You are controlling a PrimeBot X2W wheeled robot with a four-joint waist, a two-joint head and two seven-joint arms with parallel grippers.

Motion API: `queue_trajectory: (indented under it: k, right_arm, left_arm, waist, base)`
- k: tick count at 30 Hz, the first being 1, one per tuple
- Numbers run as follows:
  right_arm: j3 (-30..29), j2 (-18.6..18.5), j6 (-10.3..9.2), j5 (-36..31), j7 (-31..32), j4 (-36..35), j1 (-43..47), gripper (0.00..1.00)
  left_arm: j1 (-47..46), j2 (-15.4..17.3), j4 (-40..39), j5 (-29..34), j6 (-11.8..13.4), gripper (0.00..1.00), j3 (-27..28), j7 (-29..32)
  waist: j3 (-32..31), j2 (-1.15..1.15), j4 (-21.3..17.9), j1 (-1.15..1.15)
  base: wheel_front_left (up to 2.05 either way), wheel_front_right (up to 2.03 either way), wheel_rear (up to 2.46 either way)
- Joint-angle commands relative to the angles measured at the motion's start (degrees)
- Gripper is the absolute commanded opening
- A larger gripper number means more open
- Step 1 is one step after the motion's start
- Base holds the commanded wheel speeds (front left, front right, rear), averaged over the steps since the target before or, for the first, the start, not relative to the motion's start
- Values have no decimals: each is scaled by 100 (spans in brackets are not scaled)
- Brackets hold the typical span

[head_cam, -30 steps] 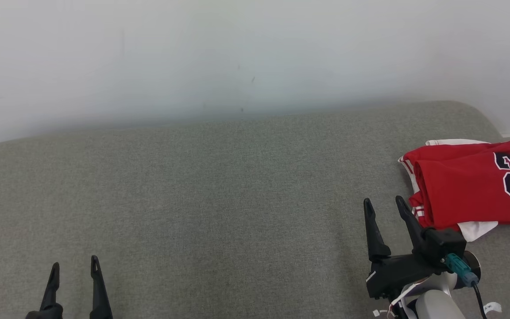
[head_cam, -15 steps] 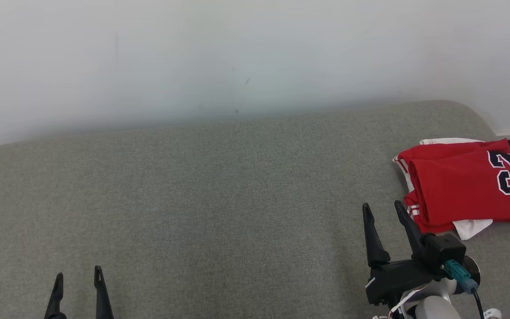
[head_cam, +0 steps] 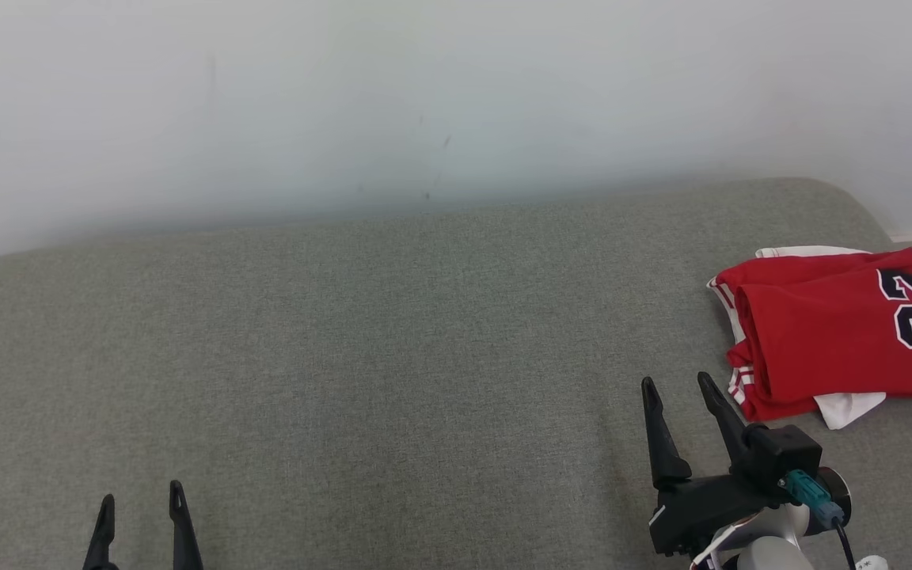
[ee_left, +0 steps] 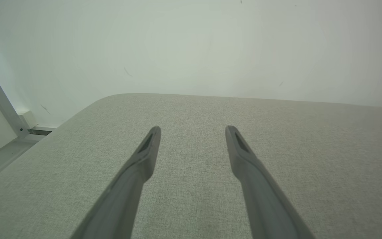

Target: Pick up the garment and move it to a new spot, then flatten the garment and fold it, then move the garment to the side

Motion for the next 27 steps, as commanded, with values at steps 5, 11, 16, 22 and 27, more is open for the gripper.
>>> queue_trajectory:
  k: [5,11,16,22,27]
  right_arm:
    - [27,9,-17,13,-18,67,-50,100]
    - [38,9,-17,13,-18,122,-83,100]
    - [45,9,-17,18,-18,115,-80,100]
    - [36,9,-17,43,-18,57,-86,100]
    - [35,9,-17,50,-18,32,-81,100]
  left_arm:
    - [86,-8,35,-68,44,100,-15,-14]
    - [106,-9,53,-106,92,100,-50,-14]
    - [100,-8,22,-122,103,100,-71,-14]
    - [119,-8,-80,-96,137,100,-93,-14]
    - [112,-9,-104,-99,145,100,-112,-14]
  waist:
    - [-6,0,11,0]
    - [-10,0,12,0]
    - [-11,0,7,0]
    - [-24,0,1,0]
    - [-32,0,5,0]
  base:
    - [0,0,0]
    - [0,0,0]
    - [0,0,0]
    - [0,0,0]
    - [0,0,0]
